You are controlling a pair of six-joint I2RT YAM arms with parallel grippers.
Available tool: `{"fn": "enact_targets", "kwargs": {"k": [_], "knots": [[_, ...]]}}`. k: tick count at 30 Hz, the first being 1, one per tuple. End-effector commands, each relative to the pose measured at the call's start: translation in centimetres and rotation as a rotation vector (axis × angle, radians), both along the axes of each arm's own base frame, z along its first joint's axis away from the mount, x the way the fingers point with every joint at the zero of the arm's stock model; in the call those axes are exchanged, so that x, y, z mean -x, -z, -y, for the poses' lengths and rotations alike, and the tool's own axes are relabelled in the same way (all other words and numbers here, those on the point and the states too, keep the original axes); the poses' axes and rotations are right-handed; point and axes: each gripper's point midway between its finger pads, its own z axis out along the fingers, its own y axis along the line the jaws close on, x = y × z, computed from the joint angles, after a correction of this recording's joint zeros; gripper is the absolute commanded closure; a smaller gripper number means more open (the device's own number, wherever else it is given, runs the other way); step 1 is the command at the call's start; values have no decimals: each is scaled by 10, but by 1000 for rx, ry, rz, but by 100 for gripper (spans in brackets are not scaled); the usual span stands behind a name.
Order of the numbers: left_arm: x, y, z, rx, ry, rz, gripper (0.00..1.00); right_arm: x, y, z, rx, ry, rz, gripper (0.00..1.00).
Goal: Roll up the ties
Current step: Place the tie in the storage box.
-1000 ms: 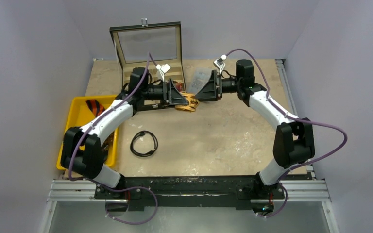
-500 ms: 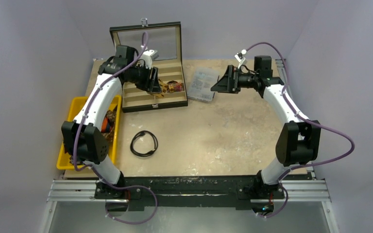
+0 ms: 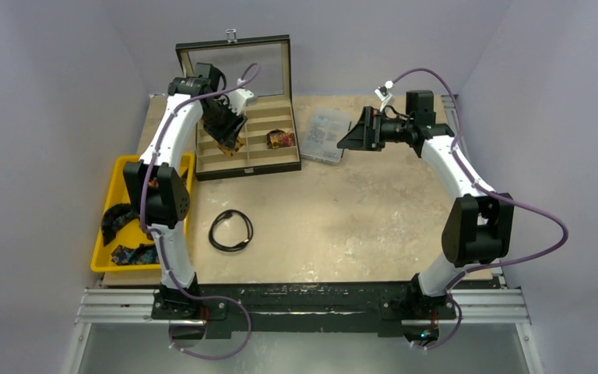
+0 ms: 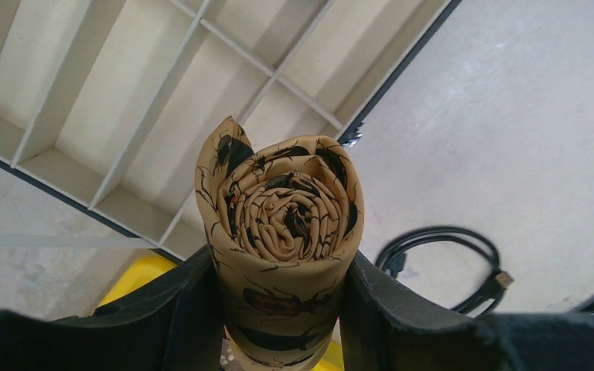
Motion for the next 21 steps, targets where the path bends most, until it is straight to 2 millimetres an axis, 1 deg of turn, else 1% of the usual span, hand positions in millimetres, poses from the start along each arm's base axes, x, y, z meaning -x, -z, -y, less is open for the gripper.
{"fn": "enact_targets", "kwargs": {"k": [1, 3, 5, 6, 9, 11, 14, 18, 21], "knots": [[-17, 8, -27, -136, 0, 0, 100, 1, -5, 1, 16, 2, 49, 2], [-8, 13, -13, -36, -108, -97, 100, 0, -4, 1, 16, 2, 48, 2], [-3, 21, -5, 27, -267, -170, 100, -1, -1, 2, 17, 3, 42, 2], [2, 31, -3, 44, -352, -211, 100, -1, -1, 2, 18, 3, 43, 2], [3, 45, -5, 64, -611, -248, 100, -2, 0, 3, 24, 3, 41, 2], [0, 51, -11, 54, -709, -232, 100, -3, 2, 3, 24, 1, 36, 2], [-6, 57, -14, 58, -775, -217, 100, -3, 3, 2, 26, -2, 30, 2], [-18, 63, -15, 72, -792, -186, 100, -3, 5, 2, 32, -7, 28, 2], [-26, 52, -12, 104, -783, -158, 100, -3, 8, 3, 36, -9, 19, 2]]}}
